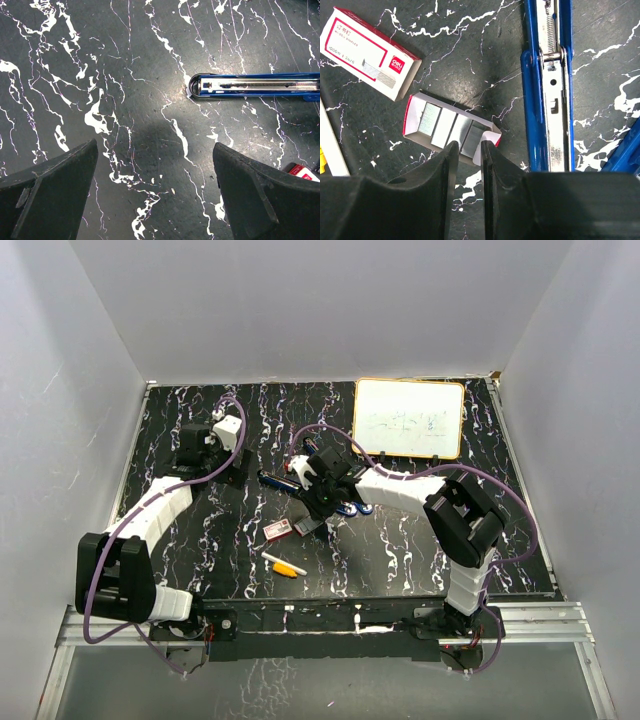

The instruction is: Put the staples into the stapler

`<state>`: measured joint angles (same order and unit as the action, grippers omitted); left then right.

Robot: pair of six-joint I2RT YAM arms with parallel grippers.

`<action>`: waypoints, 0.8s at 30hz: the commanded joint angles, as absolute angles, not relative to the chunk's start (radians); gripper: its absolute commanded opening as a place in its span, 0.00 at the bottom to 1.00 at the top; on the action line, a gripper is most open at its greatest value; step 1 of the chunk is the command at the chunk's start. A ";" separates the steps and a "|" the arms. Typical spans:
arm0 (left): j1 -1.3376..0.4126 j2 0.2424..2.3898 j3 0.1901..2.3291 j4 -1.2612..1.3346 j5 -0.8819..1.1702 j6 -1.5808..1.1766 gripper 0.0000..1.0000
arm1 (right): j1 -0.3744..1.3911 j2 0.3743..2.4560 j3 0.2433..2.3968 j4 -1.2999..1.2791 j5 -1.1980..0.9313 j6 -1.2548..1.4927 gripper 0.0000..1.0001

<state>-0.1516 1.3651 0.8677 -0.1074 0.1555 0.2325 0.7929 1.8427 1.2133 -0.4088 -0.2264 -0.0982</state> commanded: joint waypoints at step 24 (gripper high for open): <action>-0.149 1.337 0.851 -0.102 0.163 0.258 0.97 | 0.811 1.850 1.261 -0.397 -0.160 -0.104 0.27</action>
